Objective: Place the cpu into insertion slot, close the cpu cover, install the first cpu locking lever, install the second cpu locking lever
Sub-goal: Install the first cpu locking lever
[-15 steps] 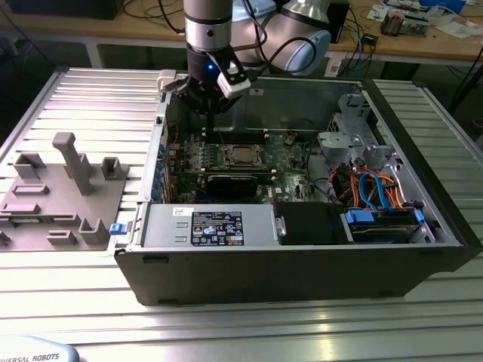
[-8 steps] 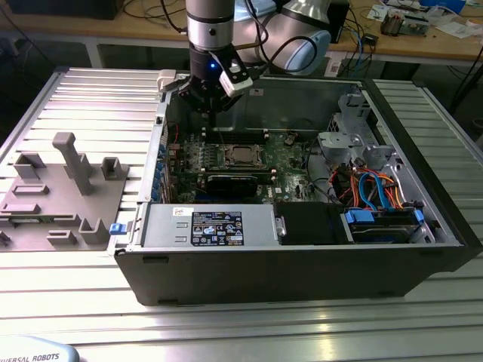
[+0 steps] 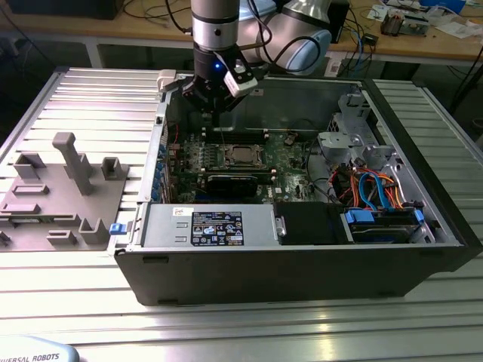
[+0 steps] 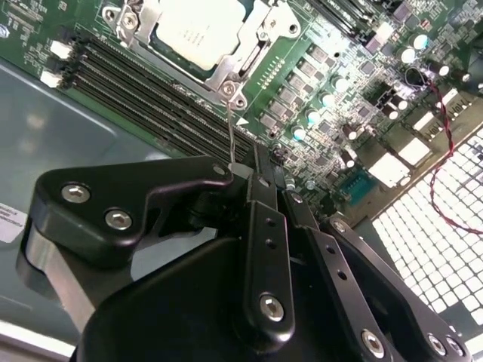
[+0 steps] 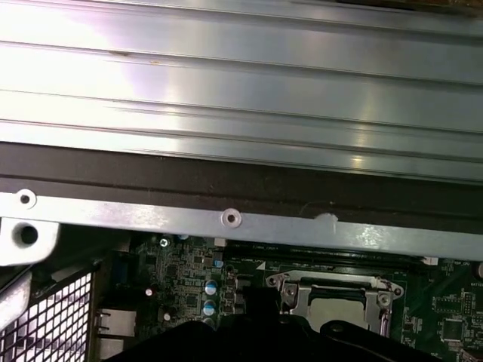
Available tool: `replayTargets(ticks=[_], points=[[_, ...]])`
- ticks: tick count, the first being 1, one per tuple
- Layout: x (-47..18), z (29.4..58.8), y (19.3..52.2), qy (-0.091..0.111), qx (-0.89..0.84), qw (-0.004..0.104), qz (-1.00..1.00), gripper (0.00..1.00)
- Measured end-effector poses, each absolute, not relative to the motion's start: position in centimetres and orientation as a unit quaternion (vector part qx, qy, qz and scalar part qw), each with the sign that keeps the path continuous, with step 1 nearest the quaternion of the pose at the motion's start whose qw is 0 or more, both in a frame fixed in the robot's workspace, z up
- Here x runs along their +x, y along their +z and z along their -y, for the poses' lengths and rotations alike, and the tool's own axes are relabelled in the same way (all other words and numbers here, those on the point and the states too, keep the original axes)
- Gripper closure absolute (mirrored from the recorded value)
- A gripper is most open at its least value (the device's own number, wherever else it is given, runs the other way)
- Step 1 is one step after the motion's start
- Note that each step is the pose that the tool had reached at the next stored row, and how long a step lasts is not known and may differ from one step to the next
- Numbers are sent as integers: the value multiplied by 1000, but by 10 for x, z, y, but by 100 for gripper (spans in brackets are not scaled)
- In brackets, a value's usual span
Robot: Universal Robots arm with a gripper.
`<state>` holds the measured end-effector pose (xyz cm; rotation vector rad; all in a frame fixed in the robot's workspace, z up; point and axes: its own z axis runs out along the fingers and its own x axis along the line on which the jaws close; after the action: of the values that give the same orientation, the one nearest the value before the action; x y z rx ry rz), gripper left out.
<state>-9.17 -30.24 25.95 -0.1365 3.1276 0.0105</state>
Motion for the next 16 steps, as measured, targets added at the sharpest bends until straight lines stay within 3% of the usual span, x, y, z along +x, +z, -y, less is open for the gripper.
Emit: replayTargets(ticks=[16], points=[[-69,303,259,4,-43,3,-999,89]])
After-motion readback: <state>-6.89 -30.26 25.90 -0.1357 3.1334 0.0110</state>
